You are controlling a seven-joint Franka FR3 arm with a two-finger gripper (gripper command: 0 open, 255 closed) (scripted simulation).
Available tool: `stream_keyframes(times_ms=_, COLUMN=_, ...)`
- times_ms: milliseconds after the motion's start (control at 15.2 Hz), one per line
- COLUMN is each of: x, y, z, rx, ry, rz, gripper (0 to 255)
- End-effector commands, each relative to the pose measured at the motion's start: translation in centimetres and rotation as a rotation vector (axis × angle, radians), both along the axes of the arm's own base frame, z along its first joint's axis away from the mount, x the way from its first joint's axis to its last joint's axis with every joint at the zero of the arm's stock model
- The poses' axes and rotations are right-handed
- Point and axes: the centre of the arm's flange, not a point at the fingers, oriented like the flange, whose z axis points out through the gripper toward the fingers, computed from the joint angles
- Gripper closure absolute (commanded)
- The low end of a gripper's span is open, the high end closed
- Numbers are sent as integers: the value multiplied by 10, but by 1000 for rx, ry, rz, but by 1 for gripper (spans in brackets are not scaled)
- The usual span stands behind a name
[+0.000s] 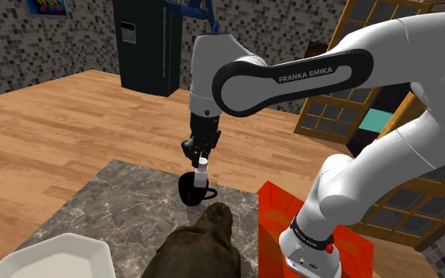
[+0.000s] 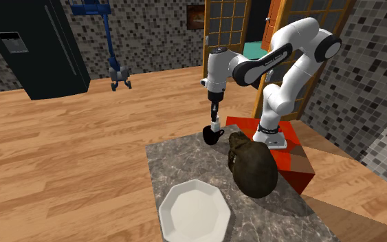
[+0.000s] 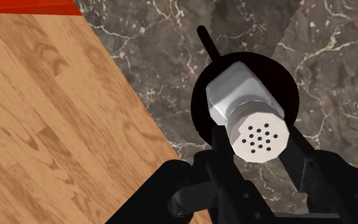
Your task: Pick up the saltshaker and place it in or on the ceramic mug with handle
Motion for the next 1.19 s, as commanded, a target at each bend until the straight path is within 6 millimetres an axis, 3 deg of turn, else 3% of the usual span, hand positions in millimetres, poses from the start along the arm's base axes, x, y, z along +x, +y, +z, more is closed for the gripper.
stream_keyframes(times_ms=0, x=0, y=0, z=0, rx=0, ry=0, rz=0, gripper=255)
stream_keyframes(times_ms=66, x=0, y=0, z=0, rx=0, ry=0, rz=0, gripper=0)
stream_keyframes(times_ms=396, x=0, y=0, z=0, rx=0, ry=0, rz=0, gripper=0)
stream_keyframes(times_ms=660, x=1, y=1, z=50, rx=0, ry=0, rz=0, gripper=0)
stream_keyframes(times_ms=1122, x=1, y=1, z=50, rx=0, ry=0, rz=0, gripper=0)
